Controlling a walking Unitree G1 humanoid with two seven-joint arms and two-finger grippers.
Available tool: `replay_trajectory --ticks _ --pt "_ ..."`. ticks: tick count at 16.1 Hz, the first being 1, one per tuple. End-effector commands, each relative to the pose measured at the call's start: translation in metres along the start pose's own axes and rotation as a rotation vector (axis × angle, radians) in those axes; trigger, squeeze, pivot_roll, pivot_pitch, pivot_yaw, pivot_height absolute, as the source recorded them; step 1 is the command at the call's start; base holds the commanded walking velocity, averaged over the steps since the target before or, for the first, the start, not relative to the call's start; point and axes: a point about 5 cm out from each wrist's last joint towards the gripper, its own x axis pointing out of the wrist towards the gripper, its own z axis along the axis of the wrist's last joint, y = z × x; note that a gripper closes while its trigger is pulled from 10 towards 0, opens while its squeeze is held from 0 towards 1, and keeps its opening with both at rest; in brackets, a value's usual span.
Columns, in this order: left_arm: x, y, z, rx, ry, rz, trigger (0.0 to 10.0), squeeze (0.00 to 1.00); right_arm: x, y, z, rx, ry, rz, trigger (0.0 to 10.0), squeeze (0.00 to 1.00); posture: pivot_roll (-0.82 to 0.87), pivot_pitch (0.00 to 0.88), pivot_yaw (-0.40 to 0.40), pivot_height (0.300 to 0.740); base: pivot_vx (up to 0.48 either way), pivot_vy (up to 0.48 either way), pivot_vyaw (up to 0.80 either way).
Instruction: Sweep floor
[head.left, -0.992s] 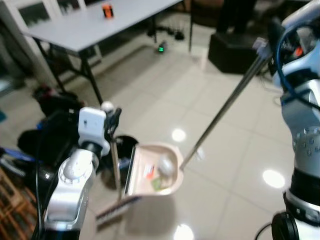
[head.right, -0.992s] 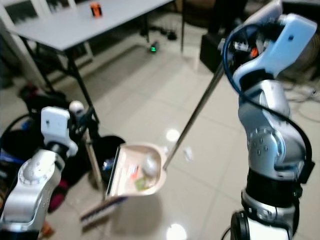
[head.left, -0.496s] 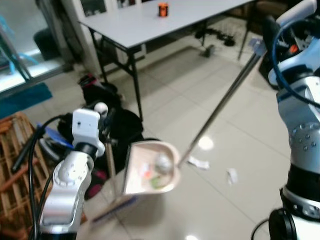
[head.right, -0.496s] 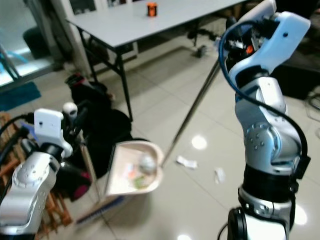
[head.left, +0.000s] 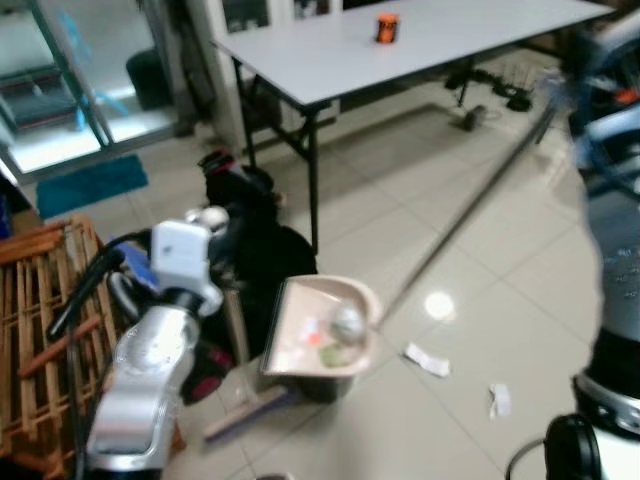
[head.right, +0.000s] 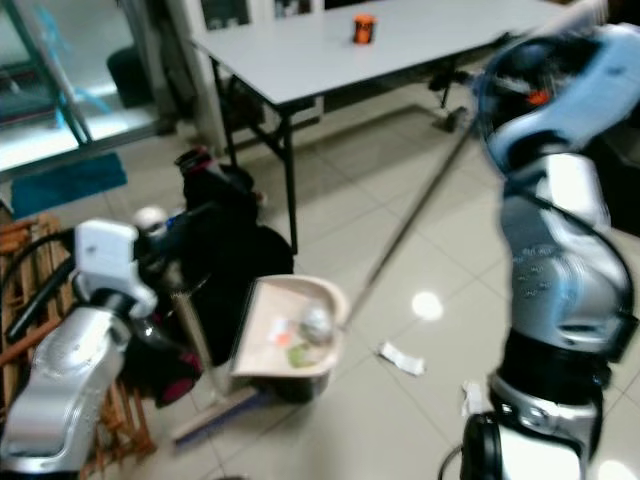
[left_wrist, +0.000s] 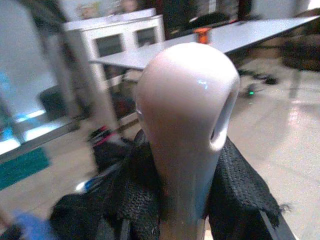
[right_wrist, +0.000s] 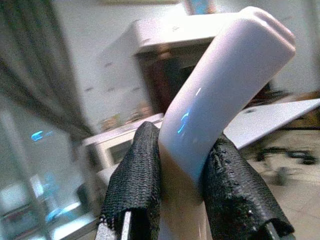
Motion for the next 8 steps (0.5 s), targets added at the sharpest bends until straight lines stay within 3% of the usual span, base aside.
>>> replay_trajectory --ticks 1,3,8 --pt "0.001 -0.002 0.007 0.004 -0.027 -0.002 10.0 0.0 0.0 -0.006 0.011 -0.044 -0.045 -0.019 10.0 0.0 -0.01 0.0 0.051 0.74 0.0 0.0 0.0" --pt "0.002 -0.002 0.007 0.001 -0.037 0.011 10.0 0.0 0.0 -0.002 0.011 -0.071 -0.07 0.006 10.0 0.0 -0.01 0.0 0.049 0.74 0.0 0.0 0.0" --pt "-0.001 0.002 0.007 0.001 -0.034 0.038 10.0 0.0 0.008 0.025 0.0 -0.101 -0.13 0.11 10.0 0.0 0.0 0.0 0.043 0.74 0.0 0.0 0.0"
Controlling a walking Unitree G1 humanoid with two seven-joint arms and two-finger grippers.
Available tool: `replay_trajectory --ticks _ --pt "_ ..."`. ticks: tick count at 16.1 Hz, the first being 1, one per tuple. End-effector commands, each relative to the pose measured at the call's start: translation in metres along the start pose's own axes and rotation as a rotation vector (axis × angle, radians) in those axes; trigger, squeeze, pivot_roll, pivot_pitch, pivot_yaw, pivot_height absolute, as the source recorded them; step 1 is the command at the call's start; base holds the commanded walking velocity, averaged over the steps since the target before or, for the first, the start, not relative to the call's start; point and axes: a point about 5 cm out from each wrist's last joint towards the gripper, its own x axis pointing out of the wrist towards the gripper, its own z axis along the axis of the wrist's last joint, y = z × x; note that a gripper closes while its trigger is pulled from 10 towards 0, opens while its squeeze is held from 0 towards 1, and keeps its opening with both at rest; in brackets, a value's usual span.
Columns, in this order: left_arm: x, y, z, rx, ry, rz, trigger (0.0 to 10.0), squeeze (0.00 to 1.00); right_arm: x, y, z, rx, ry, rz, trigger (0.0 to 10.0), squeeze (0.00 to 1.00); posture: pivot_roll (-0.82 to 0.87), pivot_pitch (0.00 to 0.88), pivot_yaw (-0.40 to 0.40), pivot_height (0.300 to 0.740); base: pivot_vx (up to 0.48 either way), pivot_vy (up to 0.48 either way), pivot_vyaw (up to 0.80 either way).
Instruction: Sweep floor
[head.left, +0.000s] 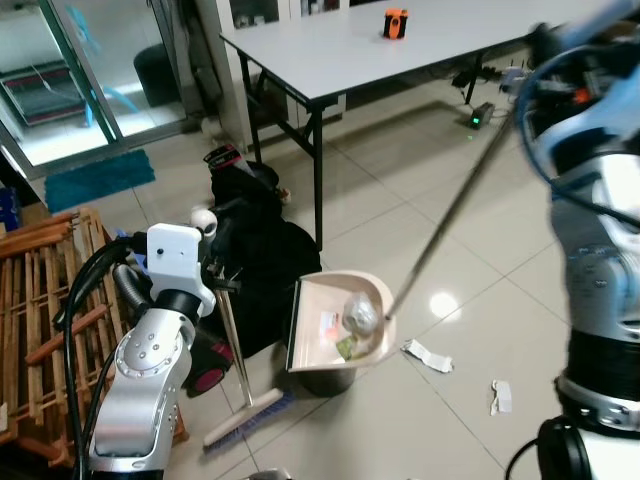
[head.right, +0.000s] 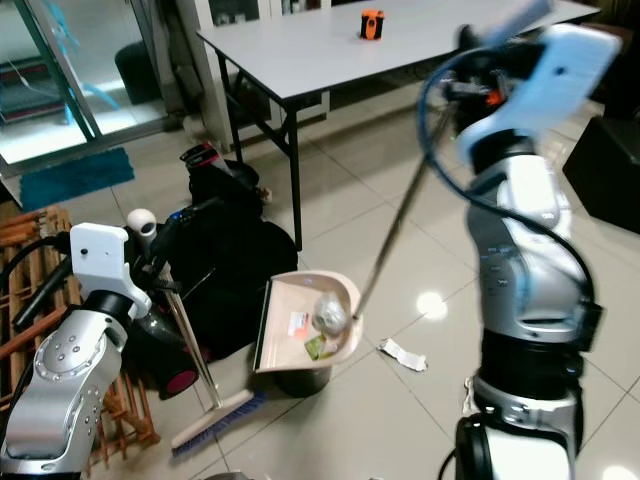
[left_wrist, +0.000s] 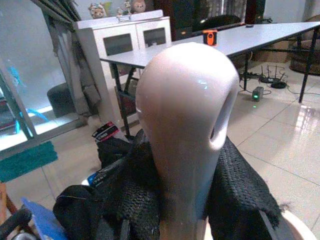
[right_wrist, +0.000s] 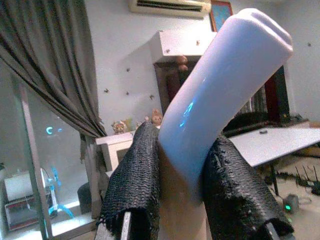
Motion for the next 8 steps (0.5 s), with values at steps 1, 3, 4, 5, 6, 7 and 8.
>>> replay_trajectory --ticks 1,3,4,5,6,7,8 --pt "-0.001 0.003 0.008 0.02 -0.035 0.014 10.0 0.0 0.006 0.009 0.012 -0.026 -0.084 0.039 10.0 0.0 0.0 0.0 0.043 0.74 0.0 0.0 0.0" --pt "-0.001 0.002 0.008 0.02 -0.033 0.015 10.0 0.0 0.01 0.018 0.011 -0.06 -0.109 0.068 10.0 0.0 0.0 0.0 0.042 0.74 0.0 0.0 0.0" --pt "-0.001 0.002 0.008 0.021 -0.032 0.015 10.0 0.0 0.013 0.025 0.008 -0.091 -0.125 0.092 10.0 0.0 0.01 0.0 0.041 0.74 0.0 0.0 0.0" --pt "-0.002 0.002 0.008 0.02 -0.03 0.016 10.0 0.0 0.015 0.034 0.003 -0.109 -0.14 0.127 10.0 0.0 0.01 0.0 0.039 0.74 0.0 0.0 0.0" --pt "-0.002 0.002 0.007 0.02 -0.03 0.016 10.0 0.0 0.016 0.039 0.001 -0.116 -0.148 0.148 10.0 0.0 0.01 0.0 0.039 0.74 0.0 0.0 0.0" --pt "-0.003 0.002 0.007 0.022 -0.027 0.018 10.0 0.0 0.016 0.051 -0.004 -0.12 -0.162 0.195 10.0 0.0 0.02 0.0 0.039 0.74 0.0 0.0 0.0" --pt "-0.004 0.003 0.007 0.022 -0.024 0.019 10.0 0.0 0.015 0.059 -0.009 -0.129 -0.172 0.233 10.0 0.0 0.02 0.0 0.038 0.74 0.0 0.0 0.0"
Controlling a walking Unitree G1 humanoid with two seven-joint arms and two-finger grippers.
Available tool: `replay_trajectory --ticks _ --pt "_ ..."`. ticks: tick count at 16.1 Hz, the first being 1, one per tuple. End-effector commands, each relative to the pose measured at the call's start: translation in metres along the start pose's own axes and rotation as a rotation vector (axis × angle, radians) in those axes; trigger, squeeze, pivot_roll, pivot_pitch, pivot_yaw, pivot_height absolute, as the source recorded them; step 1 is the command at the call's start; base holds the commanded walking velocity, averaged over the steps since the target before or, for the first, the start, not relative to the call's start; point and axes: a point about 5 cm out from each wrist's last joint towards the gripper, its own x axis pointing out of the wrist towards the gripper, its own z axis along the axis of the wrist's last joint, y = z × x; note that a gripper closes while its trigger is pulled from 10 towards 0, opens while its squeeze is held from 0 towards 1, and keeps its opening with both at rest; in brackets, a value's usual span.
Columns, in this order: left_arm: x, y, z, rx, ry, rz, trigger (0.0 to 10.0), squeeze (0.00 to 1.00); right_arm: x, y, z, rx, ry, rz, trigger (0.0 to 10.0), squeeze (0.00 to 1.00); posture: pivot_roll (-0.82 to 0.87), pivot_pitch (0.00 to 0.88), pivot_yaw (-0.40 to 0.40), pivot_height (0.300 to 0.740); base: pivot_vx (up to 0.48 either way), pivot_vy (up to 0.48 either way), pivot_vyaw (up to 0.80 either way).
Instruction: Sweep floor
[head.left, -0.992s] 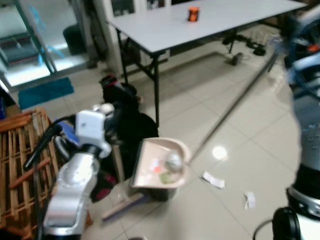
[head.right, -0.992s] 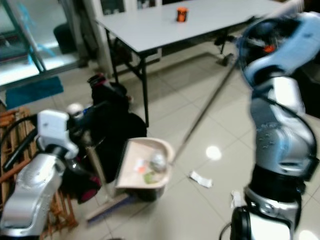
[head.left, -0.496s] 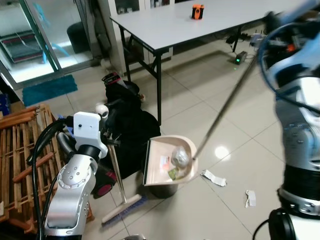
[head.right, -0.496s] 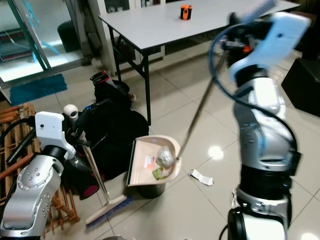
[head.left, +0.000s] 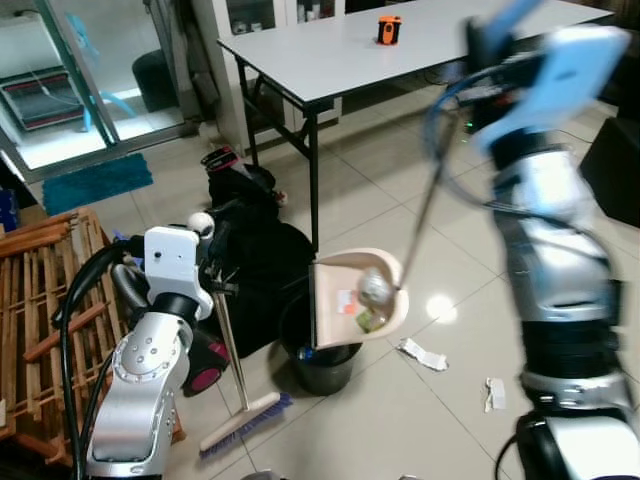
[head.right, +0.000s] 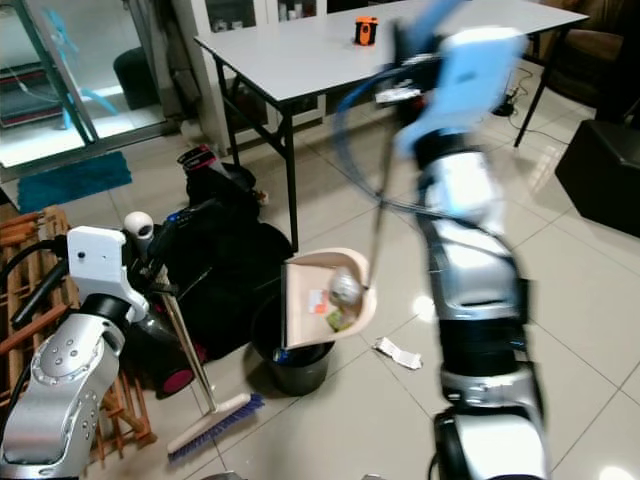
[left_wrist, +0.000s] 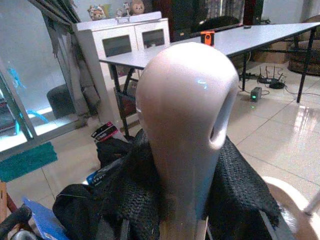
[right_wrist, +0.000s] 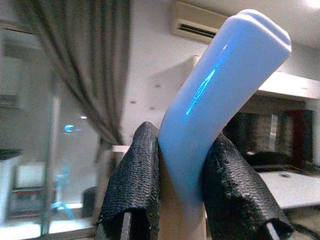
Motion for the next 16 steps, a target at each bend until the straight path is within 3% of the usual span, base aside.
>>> replay_trajectory --ticks 1,7,12,16 --pt "-0.002 0.003 0.007 0.016 -0.027 0.014 10.0 0.0 0.008 0.007 0.015 -0.023 -0.089 0.041 10.0 0.0 0.02 0.0 0.038 0.74 0.0 0.0 0.0" --pt "-0.004 0.004 0.007 0.019 -0.023 0.016 10.0 0.0 0.004 0.049 0.011 -0.096 -0.203 0.209 10.0 0.0 0.03 0.0 0.035 0.74 0.0 0.0 0.0" --pt "-0.005 0.005 0.006 0.019 -0.015 0.022 10.0 0.0 -0.011 0.088 -0.002 -0.196 -0.215 0.413 10.0 0.0 0.03 0.0 0.036 0.74 0.0 0.0 0.0" --pt "-0.003 0.005 0.007 0.019 -0.016 0.02 10.0 0.0 -0.018 0.097 -0.01 -0.266 -0.217 0.478 10.0 0.0 0.03 0.0 0.04 0.74 0.0 0.0 0.0"
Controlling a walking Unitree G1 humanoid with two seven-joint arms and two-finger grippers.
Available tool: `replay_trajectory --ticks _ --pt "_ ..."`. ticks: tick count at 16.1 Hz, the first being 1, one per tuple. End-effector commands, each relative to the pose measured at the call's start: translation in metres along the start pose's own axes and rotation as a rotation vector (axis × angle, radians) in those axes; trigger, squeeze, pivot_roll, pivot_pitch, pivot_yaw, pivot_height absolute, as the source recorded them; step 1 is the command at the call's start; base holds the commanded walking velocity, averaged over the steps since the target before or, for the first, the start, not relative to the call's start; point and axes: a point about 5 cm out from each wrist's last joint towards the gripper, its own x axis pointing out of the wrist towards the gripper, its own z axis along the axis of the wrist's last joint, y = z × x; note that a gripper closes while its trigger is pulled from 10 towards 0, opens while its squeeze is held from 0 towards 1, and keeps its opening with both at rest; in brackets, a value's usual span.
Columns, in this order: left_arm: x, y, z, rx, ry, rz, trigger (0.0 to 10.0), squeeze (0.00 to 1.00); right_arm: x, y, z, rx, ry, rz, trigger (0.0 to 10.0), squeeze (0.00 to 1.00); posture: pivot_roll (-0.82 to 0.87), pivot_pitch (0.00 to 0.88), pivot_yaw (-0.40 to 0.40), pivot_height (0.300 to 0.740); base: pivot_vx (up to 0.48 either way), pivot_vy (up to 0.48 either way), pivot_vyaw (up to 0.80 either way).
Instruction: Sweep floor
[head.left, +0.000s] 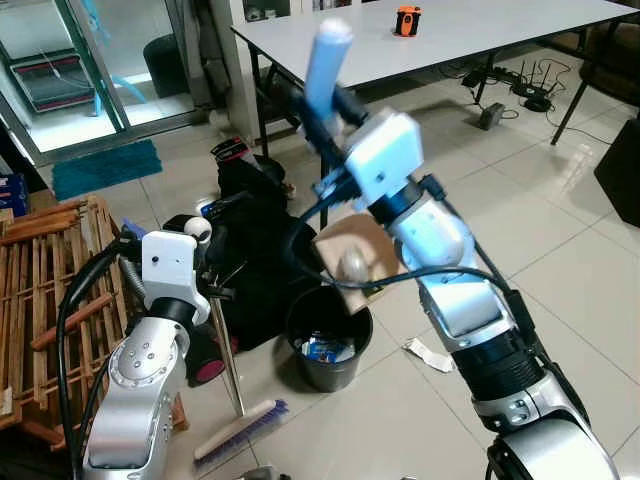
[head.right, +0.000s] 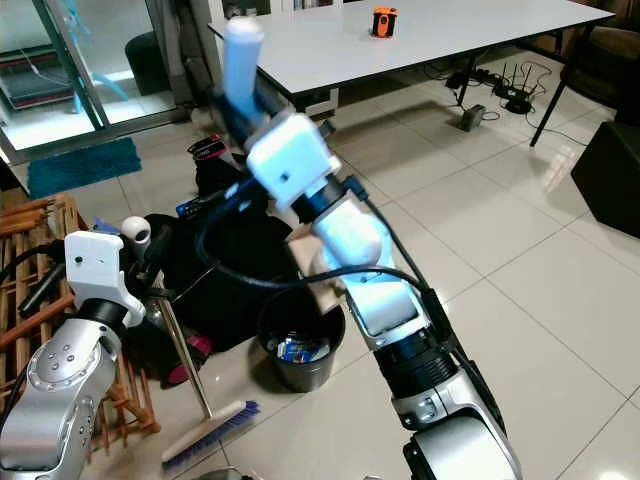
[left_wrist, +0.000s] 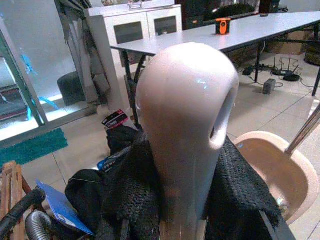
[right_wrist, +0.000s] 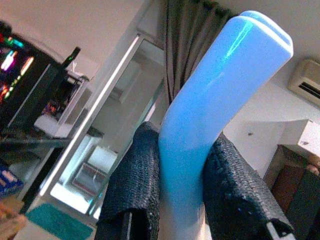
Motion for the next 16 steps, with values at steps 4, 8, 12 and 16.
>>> replay_trajectory --ticks 4,8,12,16 --pt "0.003 0.003 0.01 0.018 -0.034 0.004 10.0 0.0 0.001 0.011 0.008 -0.033 -0.062 0.042 10.0 0.0 0.04 0.0 0.046 0.74 0.0 0.0 0.0" --pt "0.005 0.003 0.01 0.019 -0.035 -0.002 10.0 0.0 0.002 0.016 0.008 -0.028 -0.071 0.058 10.0 0.0 0.04 0.0 0.048 0.74 0.0 0.0 0.0" --pt "0.008 0.0 0.008 0.02 -0.019 -0.017 10.0 0.0 -0.002 0.011 0.007 -0.08 -0.051 0.06 10.0 0.0 0.03 0.0 0.053 0.74 0.0 0.0 0.0" --pt "0.021 -0.015 0.004 0.041 0.024 -0.111 10.0 0.0 -0.02 -0.055 -0.004 -0.133 0.134 -0.222 10.0 0.0 0.02 0.0 0.05 0.74 0.0 0.0 0.0"
